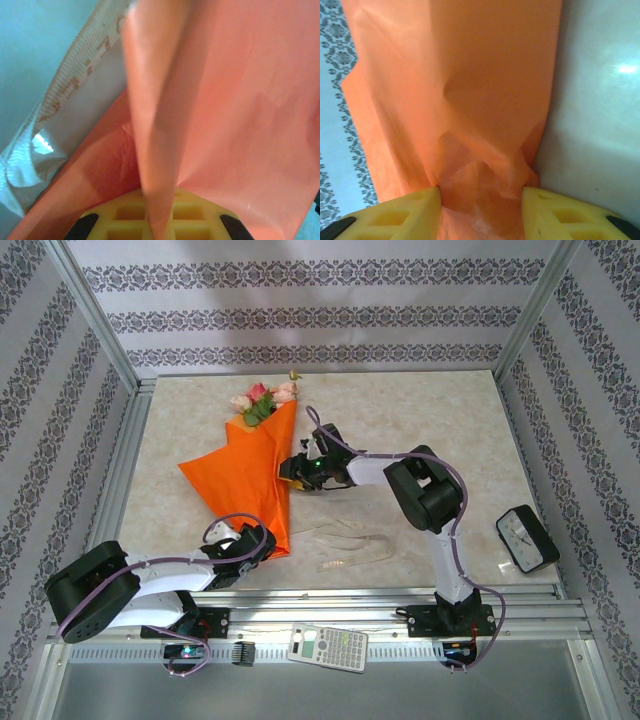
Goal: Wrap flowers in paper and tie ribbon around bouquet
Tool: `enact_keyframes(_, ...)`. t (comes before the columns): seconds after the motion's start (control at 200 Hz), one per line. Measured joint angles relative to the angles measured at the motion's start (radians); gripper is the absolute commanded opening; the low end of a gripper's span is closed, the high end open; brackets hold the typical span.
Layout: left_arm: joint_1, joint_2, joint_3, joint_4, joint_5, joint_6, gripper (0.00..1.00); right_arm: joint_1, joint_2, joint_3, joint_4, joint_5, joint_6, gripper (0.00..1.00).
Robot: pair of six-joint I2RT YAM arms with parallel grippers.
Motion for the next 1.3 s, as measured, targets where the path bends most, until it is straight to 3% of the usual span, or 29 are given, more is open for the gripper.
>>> enact_keyframes(0.075,0.0,-0.002,0.0,0.0,0.001,0.003,0.0,0.009,0.01,0.01,-0.003,0.005,0.002,0.38)
enact_keyframes(0.2,0.0,-0.017,0.0,-0.006,0.002,0.005,0.0,0.021,0.016,0.017,-0.018,0.03,0.0,0.16)
enact_keyframes(0.255,0.0,-0.029,-0.001,-0.024,0.006,0.007,0.0,0.026,0.017,0.016,-0.03,0.047,0.003,0.0)
enact_keyframes(0.42,0.0,-0.078,-0.001,-0.098,0.018,0.029,0.0,0.031,-0.001,-0.011,-0.045,0.081,-0.006,0.0)
enact_keyframes(0.584,0.005,-0.073,0.035,-0.143,0.053,0.143,0.0,0.021,-0.119,-0.106,-0.096,0.156,-0.015,0.0)
enact_keyframes(0.859,0.029,0.24,0.312,-0.05,0.229,0.363,0.0,-0.141,-0.371,-0.259,-0.261,0.277,-0.079,0.0)
enact_keyframes(1.069,0.054,0.36,0.438,-0.096,0.314,0.42,0.0,-0.194,-0.379,-0.257,-0.388,0.323,-0.159,0.35)
enact_keyframes(1.299,0.055,0.314,0.425,-0.139,0.339,0.404,0.0,-0.193,-0.401,-0.257,-0.478,0.365,-0.198,0.5)
